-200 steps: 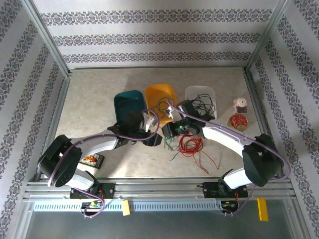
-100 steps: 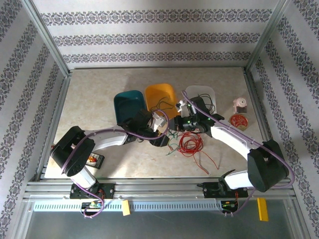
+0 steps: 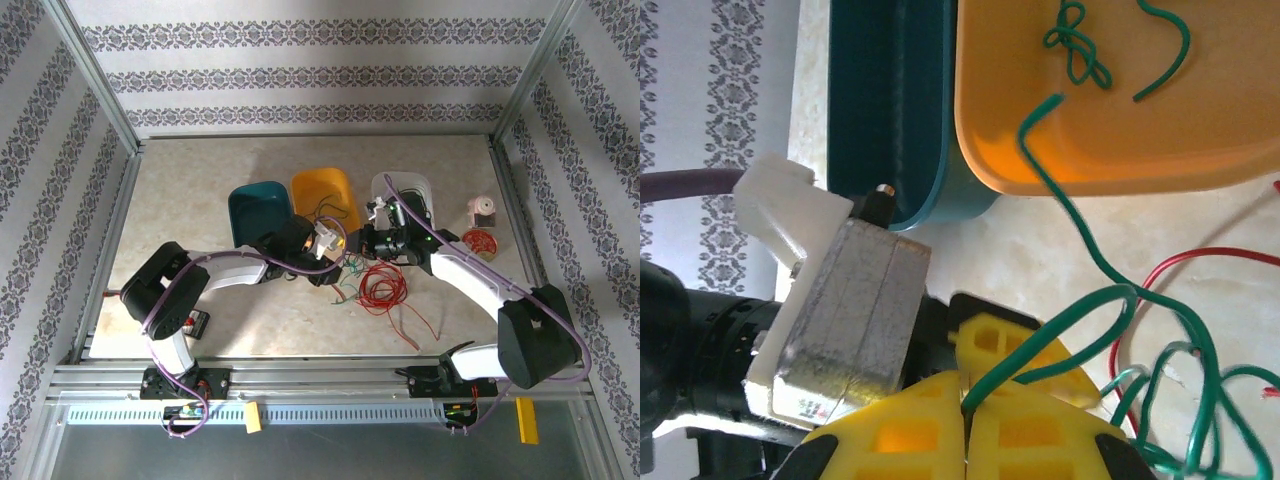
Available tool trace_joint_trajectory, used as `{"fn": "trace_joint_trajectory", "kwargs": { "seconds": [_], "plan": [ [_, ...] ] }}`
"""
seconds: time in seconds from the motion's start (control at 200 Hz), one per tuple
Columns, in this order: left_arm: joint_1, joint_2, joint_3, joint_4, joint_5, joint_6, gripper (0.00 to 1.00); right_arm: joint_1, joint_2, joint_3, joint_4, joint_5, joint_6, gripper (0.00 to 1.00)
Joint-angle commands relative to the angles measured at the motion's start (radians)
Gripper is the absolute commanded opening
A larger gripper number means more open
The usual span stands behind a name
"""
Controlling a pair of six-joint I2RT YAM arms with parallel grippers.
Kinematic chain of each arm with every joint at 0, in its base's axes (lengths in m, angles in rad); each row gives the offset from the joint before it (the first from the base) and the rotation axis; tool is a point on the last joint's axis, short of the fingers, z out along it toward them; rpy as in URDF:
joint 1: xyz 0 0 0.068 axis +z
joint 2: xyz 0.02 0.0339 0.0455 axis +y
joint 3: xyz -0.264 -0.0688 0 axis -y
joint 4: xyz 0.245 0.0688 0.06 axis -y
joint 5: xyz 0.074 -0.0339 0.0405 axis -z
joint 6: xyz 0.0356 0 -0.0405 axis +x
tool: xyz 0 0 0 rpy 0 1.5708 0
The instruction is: Untangle the cables
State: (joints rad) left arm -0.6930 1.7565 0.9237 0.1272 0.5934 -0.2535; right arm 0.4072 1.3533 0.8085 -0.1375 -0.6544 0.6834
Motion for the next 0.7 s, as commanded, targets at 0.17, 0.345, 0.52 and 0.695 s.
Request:
{"fn": "trace_joint_trajectory", "kwargs": {
  "seconds": [0.17, 0.345, 0.52, 0.695],
  "plan": [
    [-0.005, -0.048, -0.026, -0.004, -0.155, -0.014, 0.00, -0.085, -0.152, -0.075, 0.053, -0.024, 0.070, 0.04],
    [-0.005, -0.090, -0.062, -0.156, -0.254, 0.007, 0.00, -0.179, -0.329, -0.163, 0.056, 0.095, 0.104, 0.03],
    [-0.005, -0.165, -0.142, -0.212, -0.292, -0.017, 0.00, -0.227, -0.451, -0.232, 0.048, 0.193, 0.135, 0.03],
    [-0.004, -0.221, -0.198, -0.234, -0.313, -0.041, 0.00, -0.251, -0.526, -0.263, 0.032, 0.255, 0.144, 0.03]
  ]
}}
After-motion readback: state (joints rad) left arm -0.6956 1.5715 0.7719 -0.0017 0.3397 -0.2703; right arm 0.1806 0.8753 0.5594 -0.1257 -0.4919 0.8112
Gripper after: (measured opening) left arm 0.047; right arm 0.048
